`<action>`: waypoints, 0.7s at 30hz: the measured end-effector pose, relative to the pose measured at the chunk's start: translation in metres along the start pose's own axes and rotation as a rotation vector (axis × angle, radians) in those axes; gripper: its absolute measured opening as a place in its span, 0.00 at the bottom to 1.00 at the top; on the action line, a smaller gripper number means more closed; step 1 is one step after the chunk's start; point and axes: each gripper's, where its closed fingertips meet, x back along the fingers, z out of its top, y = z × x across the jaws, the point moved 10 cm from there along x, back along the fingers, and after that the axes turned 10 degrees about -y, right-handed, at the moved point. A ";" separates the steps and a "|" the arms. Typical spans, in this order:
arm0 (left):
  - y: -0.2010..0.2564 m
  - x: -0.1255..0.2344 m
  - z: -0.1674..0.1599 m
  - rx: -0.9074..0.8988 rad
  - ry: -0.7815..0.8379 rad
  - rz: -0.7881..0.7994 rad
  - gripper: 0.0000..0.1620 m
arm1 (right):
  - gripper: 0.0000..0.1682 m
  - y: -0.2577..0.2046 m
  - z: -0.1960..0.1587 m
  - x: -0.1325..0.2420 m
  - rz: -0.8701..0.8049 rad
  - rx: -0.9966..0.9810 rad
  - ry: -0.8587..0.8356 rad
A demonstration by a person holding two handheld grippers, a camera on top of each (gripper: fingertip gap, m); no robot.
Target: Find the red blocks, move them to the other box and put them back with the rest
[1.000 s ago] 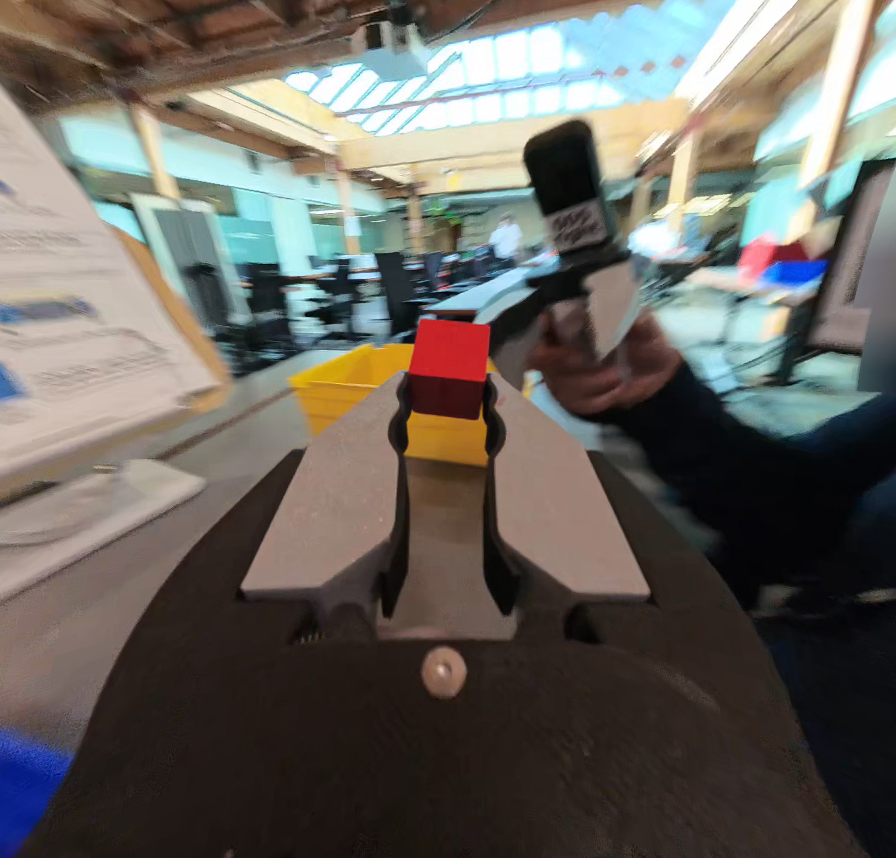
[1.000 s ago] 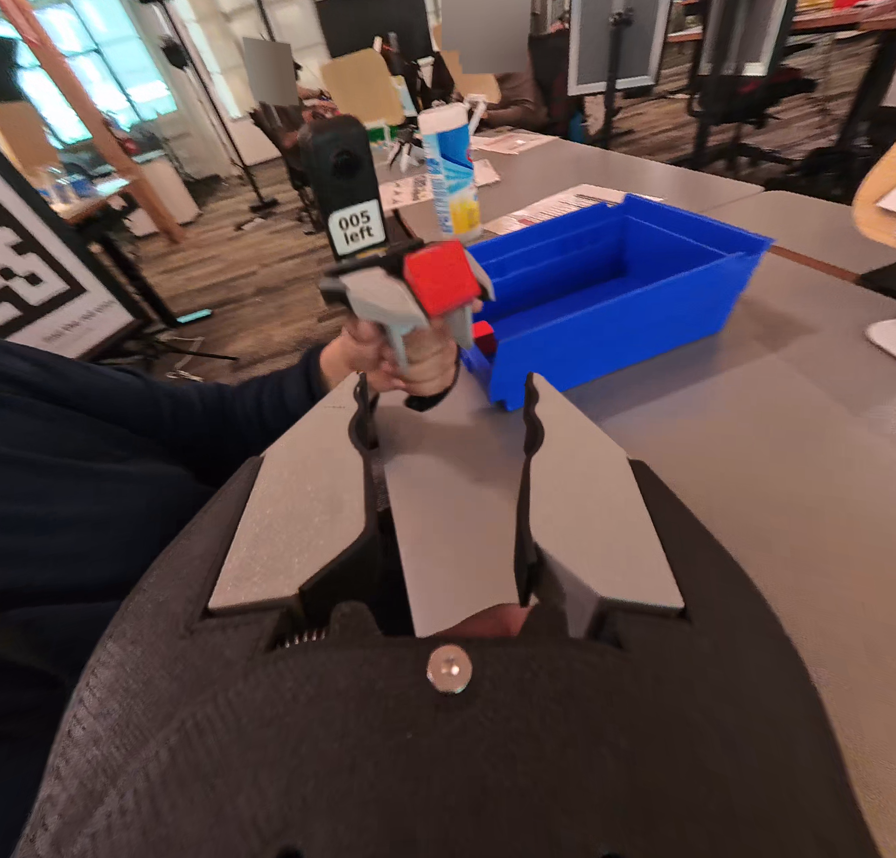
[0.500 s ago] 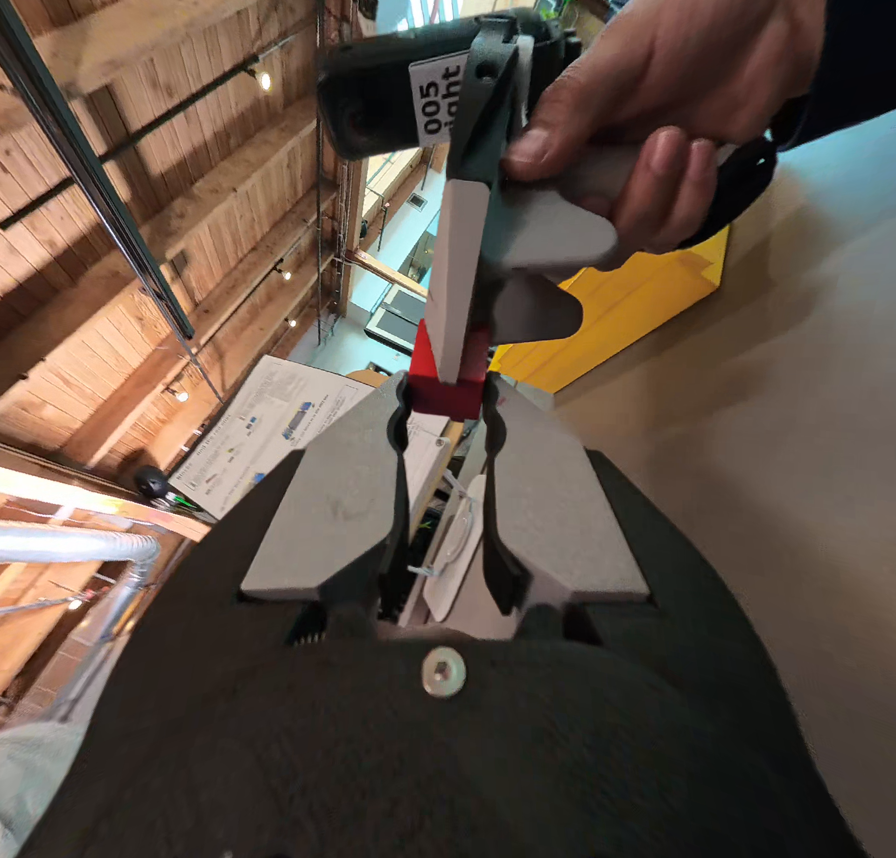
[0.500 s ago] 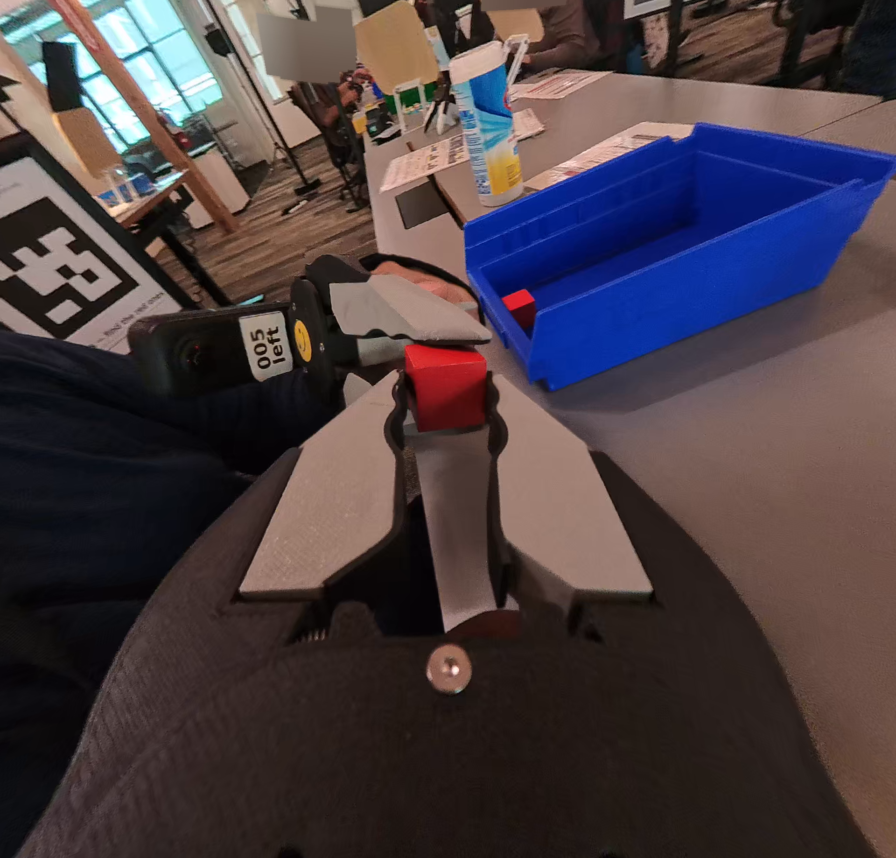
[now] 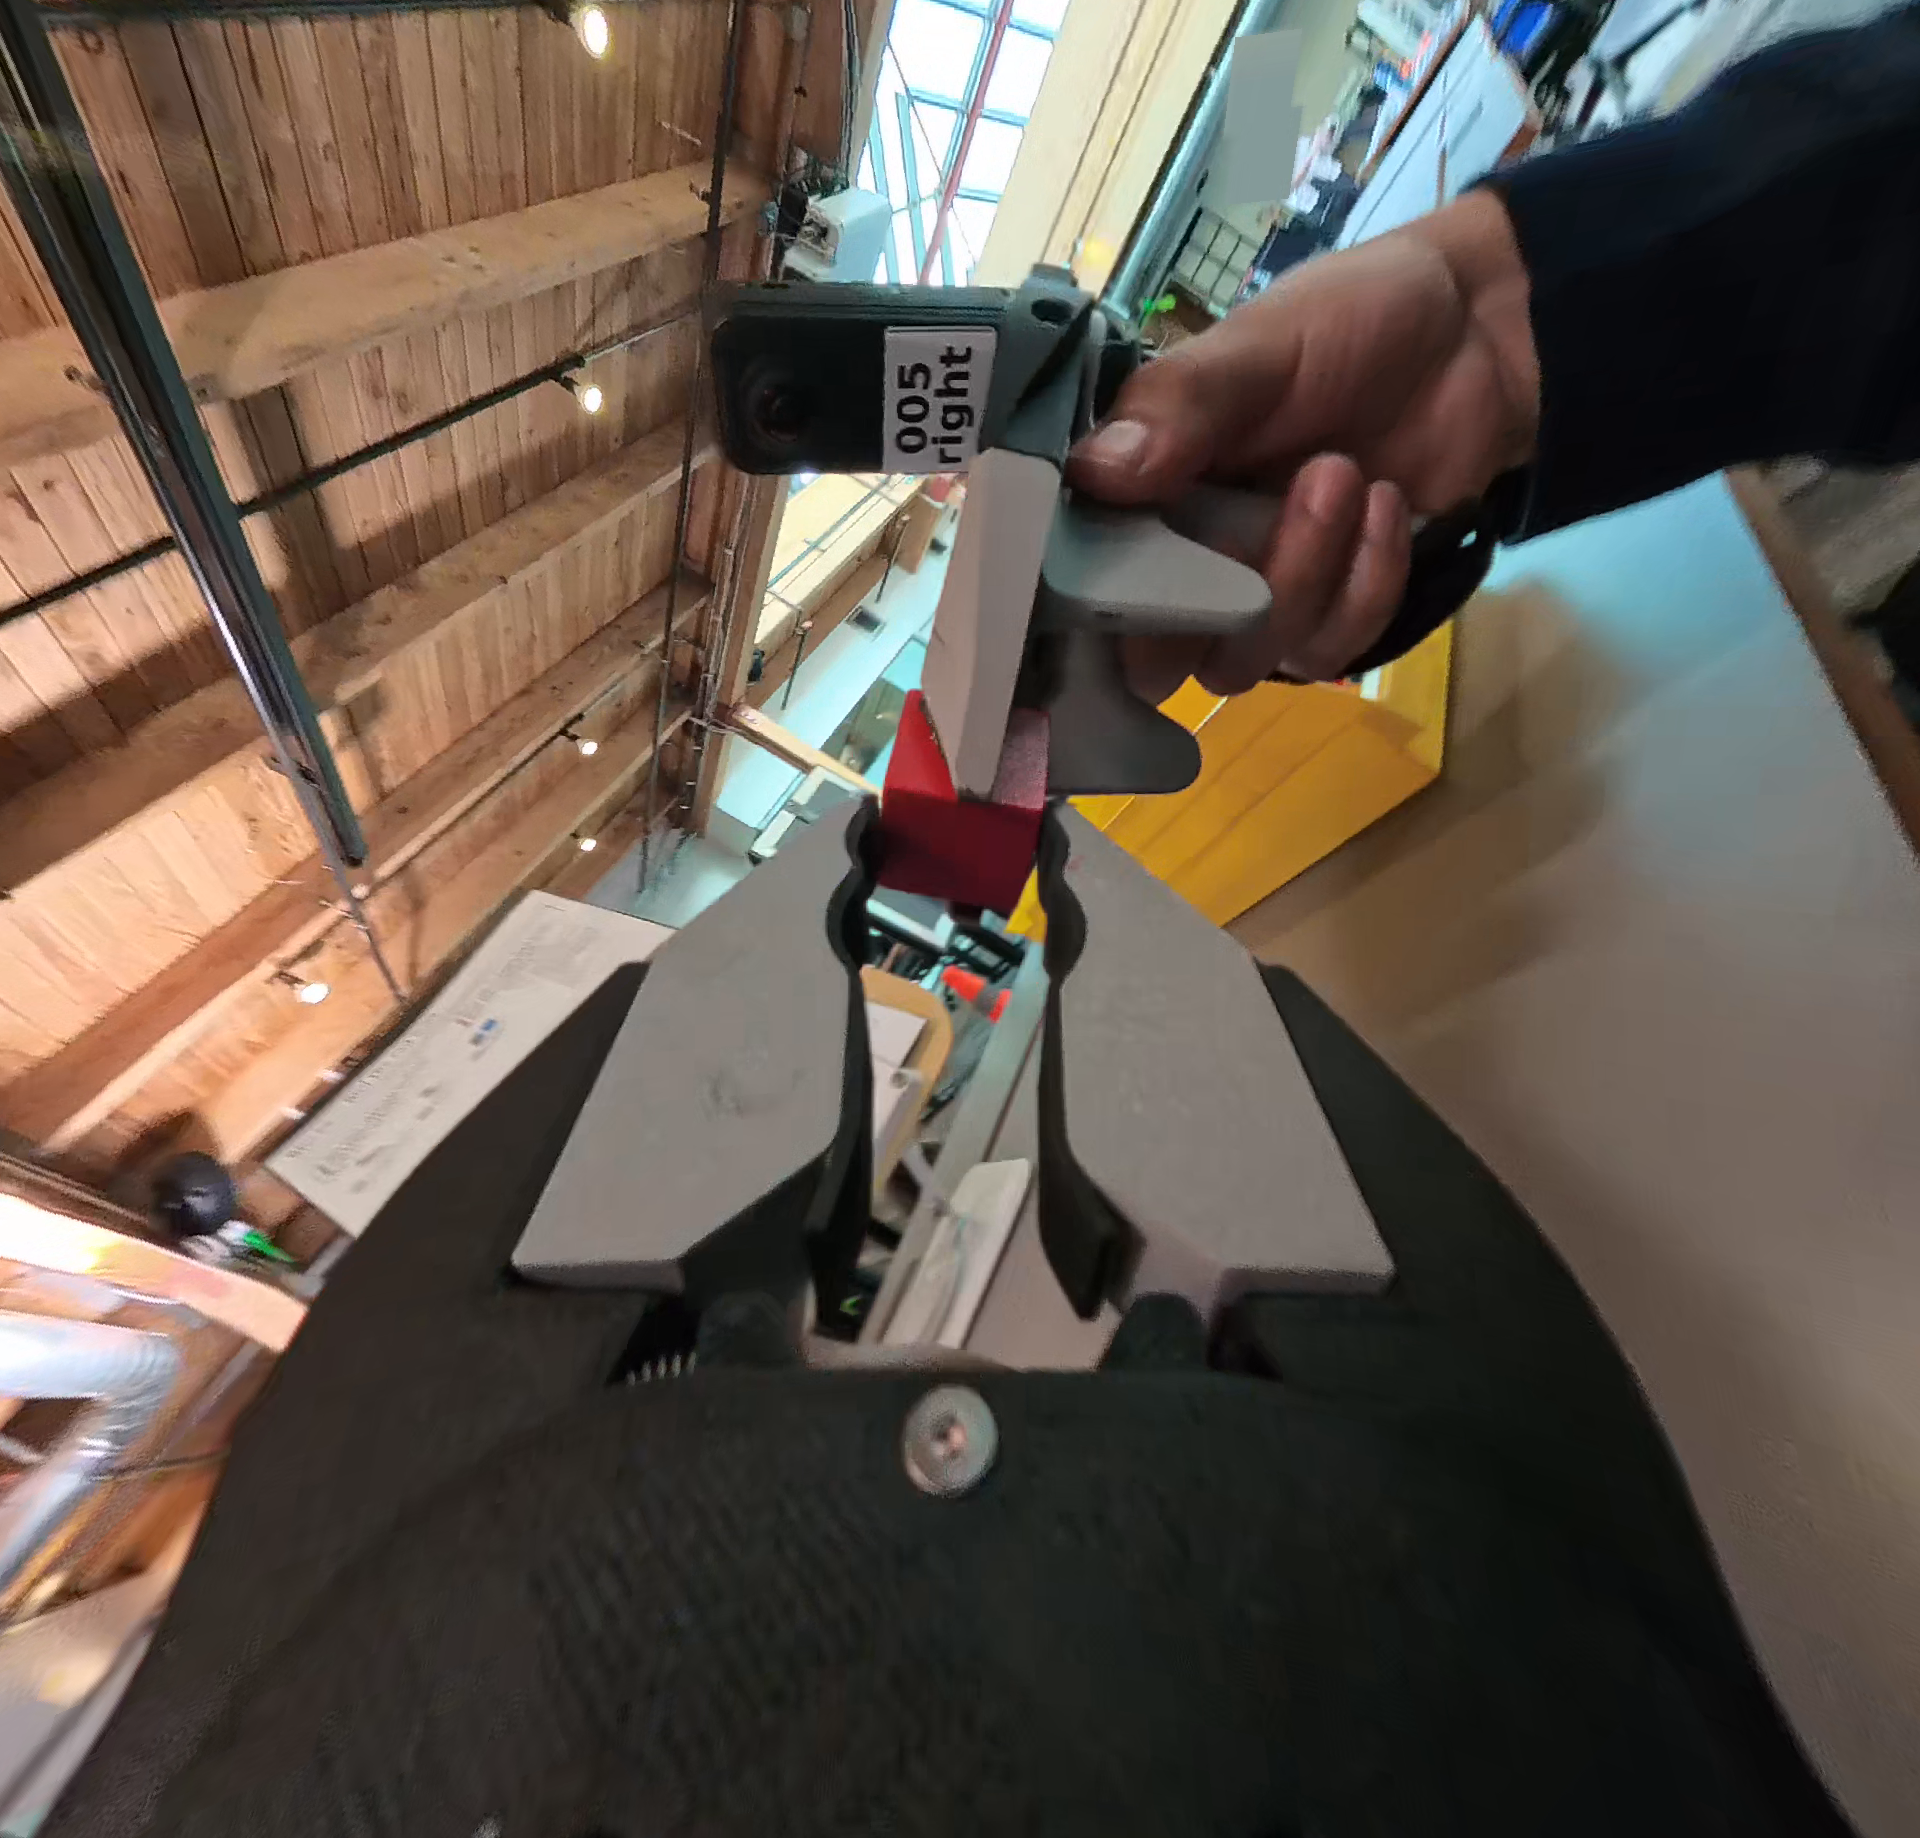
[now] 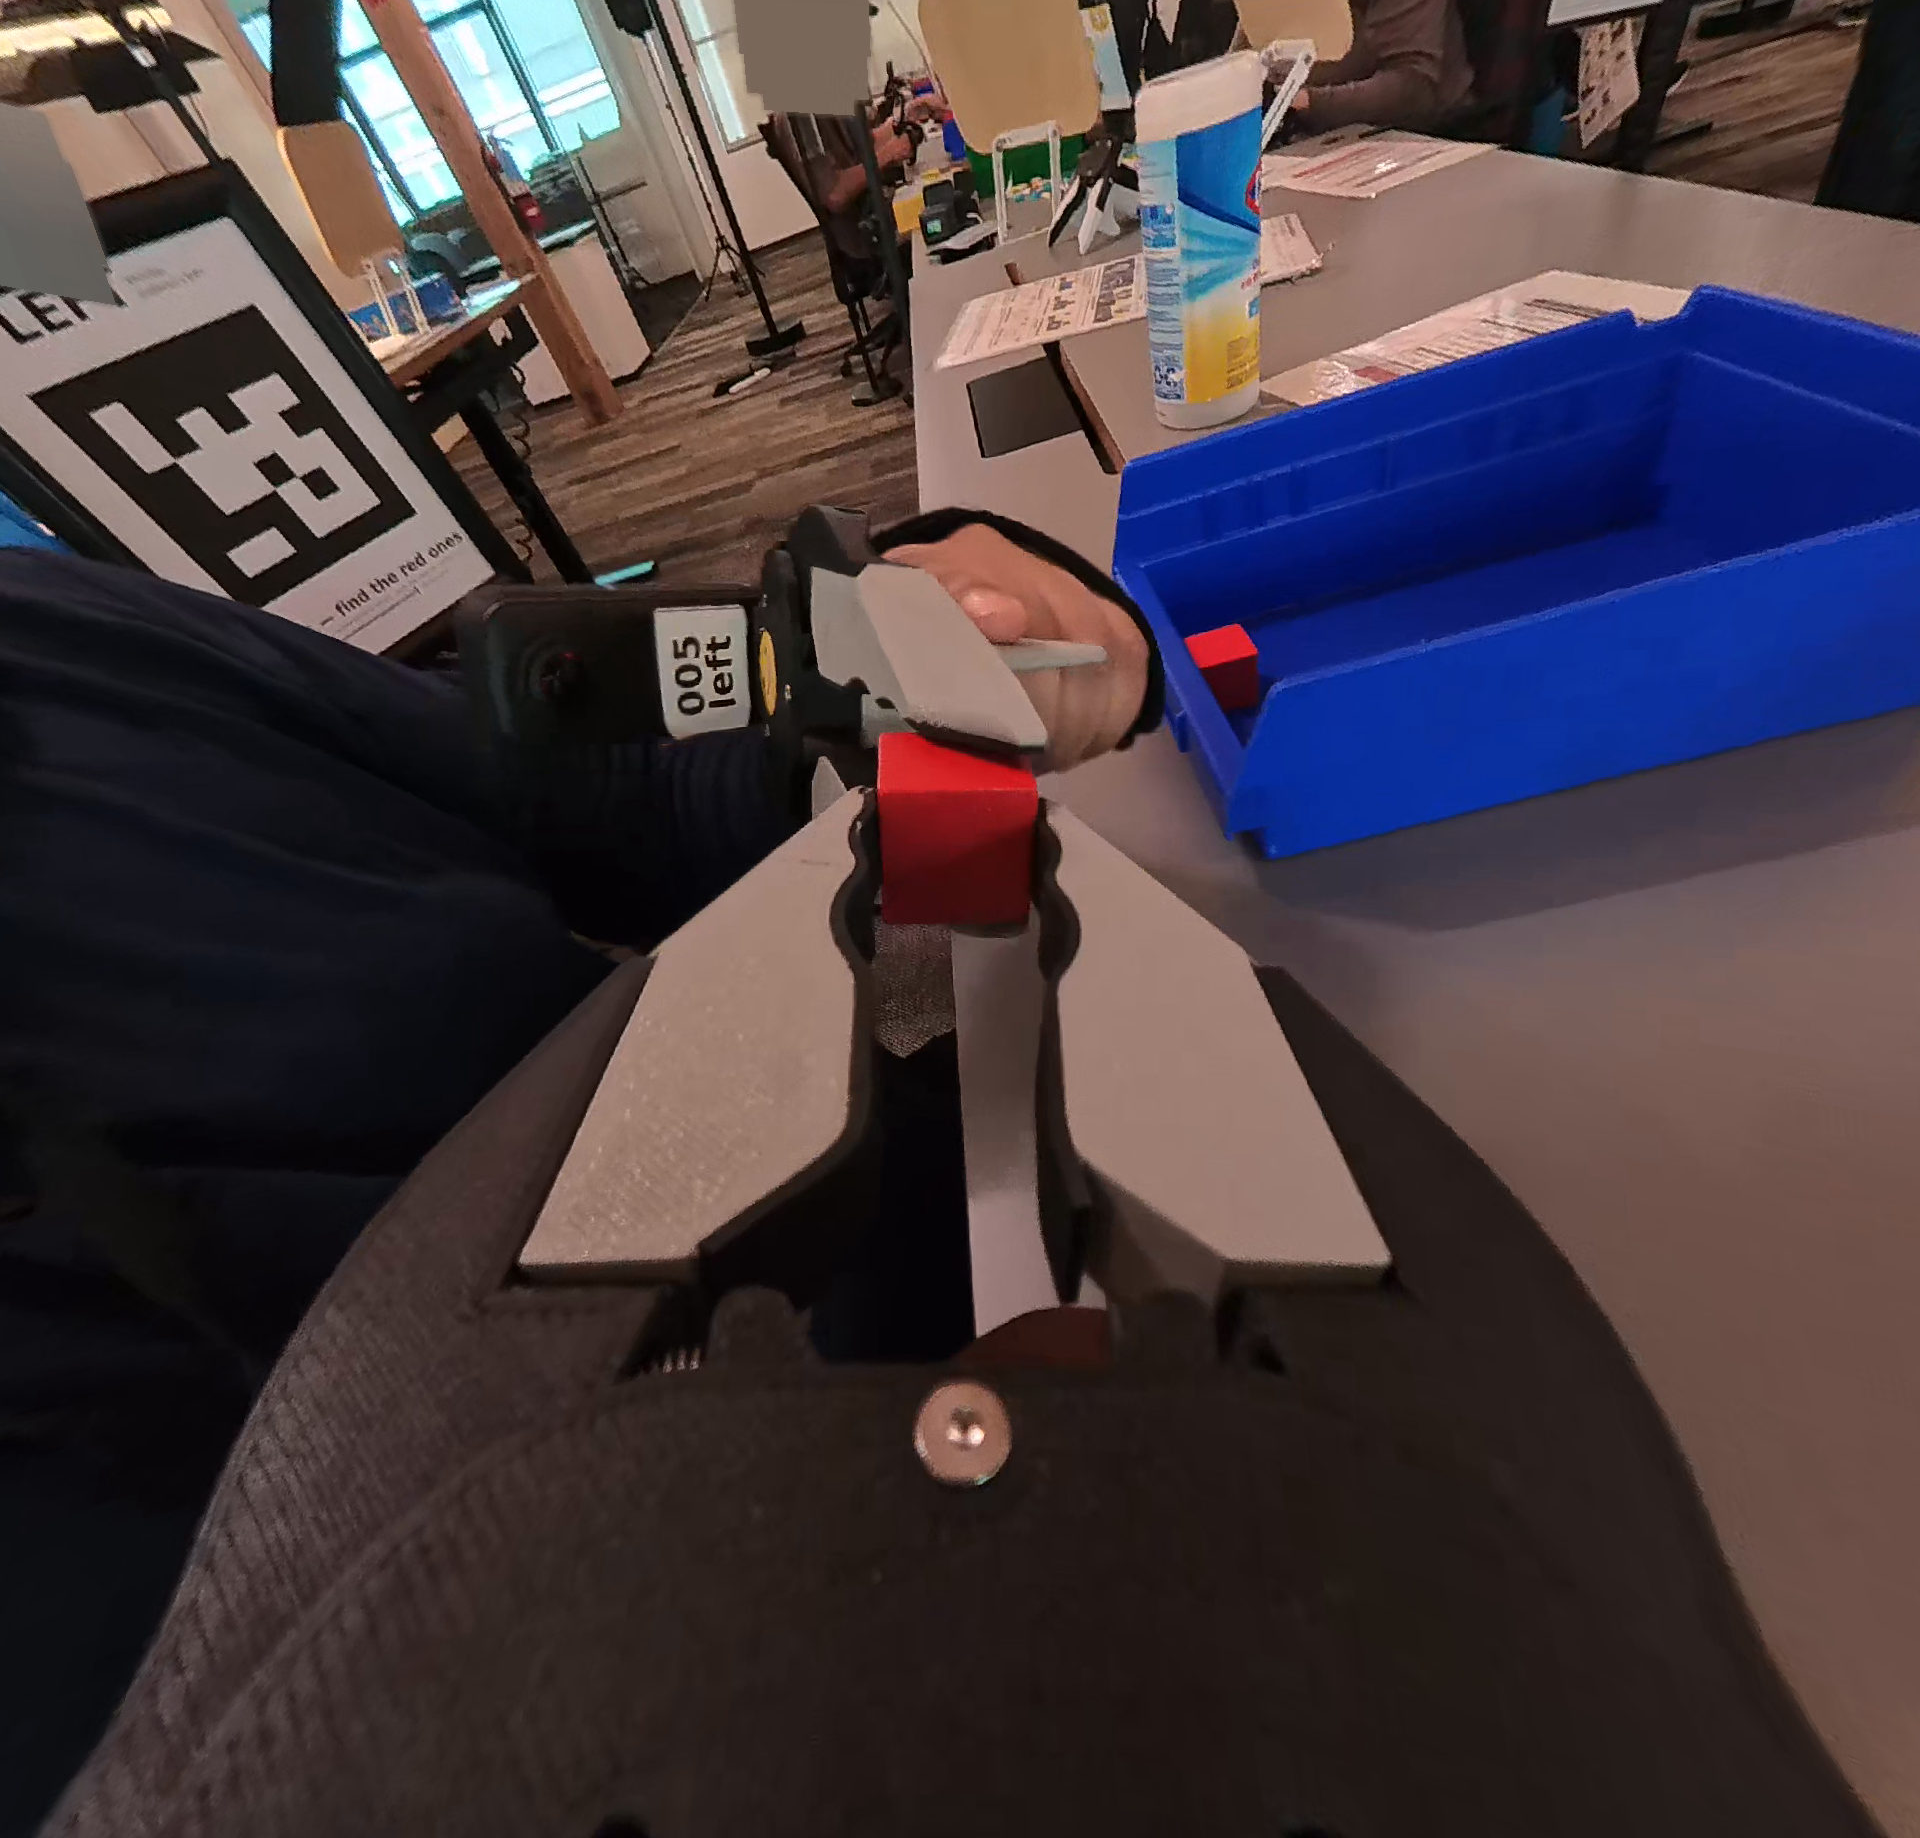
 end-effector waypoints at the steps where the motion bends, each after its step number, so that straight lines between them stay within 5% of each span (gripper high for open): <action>1: -0.001 -0.001 0.000 0.041 0.005 -0.009 0.18 | 0.15 0.000 0.000 0.001 -0.006 0.000 0.007; 8: -0.005 -0.002 -0.002 0.139 0.010 0.013 0.16 | 0.15 0.008 0.002 0.018 -0.133 -0.005 0.042; 11: -0.012 0.001 -0.003 0.188 0.017 0.045 0.00 | 0.15 0.015 0.001 0.040 -0.247 -0.014 0.072; 14: -0.019 0.000 -0.010 0.222 -0.043 0.067 0.00 | 0.15 0.022 0.000 0.071 -0.395 -0.022 0.111; 21: -0.033 -0.006 -0.032 0.230 -0.294 0.146 0.00 | 0.15 0.054 -0.040 0.201 -1.114 -0.192 0.177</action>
